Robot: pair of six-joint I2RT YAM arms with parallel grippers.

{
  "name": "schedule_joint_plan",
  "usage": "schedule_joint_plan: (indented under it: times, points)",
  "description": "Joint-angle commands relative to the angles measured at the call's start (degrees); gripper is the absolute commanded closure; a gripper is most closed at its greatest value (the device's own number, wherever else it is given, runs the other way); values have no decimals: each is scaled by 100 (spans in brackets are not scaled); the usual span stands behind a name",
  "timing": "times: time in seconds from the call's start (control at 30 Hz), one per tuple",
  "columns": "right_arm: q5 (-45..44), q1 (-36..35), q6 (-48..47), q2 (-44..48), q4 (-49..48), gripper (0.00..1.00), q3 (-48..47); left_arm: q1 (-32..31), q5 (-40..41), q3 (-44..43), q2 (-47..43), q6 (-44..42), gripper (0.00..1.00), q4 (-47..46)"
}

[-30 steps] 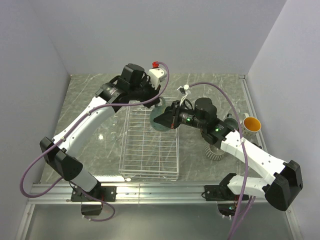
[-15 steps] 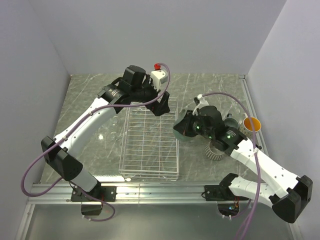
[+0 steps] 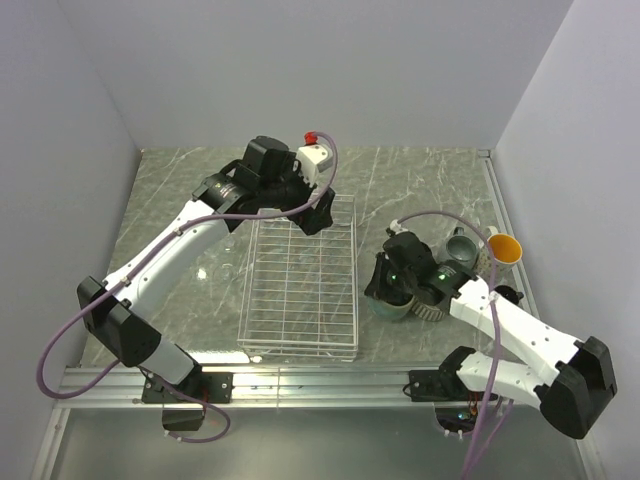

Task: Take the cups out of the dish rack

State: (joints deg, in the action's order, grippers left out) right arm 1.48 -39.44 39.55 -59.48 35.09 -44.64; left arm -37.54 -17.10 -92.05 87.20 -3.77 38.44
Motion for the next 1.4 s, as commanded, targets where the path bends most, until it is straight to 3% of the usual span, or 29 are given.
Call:
schedule_joint_plan:
  times: [0.0, 0.33, 0.9, 1.13, 1.23, 1.37]
  points:
    - [168, 50, -79, -36, -608, 100, 34, -8, 102, 12, -238, -89, 1, -170]
    - [520, 332, -290, -292, -1197, 100, 641, -8, 102, 65, -247, -80, 1, -205]
    - [37, 569, -518, -687, -1154, 100, 791, -8, 75, -6, -177, -71, 1, -222]
    - [134, 569, -501, -696, -1066, 63, 641, -8, 102, 3, -186, -106, 1, -196]
    - [151, 569, -501, -556, -943, 53, 510, -16, 119, -6, -186, -133, 1, -196]
    - [204, 569, -501, -267, -706, 46, 176, -8, 137, -59, -177, -159, 1, -161]
